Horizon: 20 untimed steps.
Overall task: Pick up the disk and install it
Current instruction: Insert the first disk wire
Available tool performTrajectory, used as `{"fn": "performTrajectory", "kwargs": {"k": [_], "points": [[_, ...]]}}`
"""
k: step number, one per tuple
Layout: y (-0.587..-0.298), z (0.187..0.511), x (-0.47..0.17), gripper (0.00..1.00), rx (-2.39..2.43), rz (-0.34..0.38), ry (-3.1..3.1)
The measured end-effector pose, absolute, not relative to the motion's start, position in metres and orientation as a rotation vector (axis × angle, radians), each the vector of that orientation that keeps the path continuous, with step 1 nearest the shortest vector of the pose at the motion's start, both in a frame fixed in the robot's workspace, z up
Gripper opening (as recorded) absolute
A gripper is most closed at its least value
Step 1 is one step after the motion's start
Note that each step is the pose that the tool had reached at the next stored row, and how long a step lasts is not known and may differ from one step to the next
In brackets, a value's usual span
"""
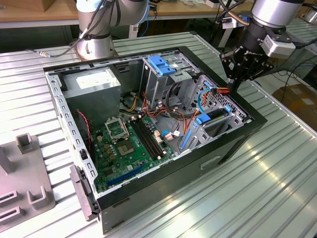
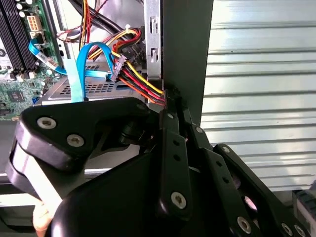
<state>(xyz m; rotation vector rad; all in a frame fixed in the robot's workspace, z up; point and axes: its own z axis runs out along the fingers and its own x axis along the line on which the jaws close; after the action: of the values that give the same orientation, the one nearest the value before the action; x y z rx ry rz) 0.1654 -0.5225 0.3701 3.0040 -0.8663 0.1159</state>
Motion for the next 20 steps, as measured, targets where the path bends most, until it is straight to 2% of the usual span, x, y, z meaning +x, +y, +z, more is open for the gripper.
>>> {"fn": "performTrajectory", "kwargs": {"k": [20], "points": [[-0.5225,0.3700,0.1559,0.16,2.979,0.115,-0.945]]}}
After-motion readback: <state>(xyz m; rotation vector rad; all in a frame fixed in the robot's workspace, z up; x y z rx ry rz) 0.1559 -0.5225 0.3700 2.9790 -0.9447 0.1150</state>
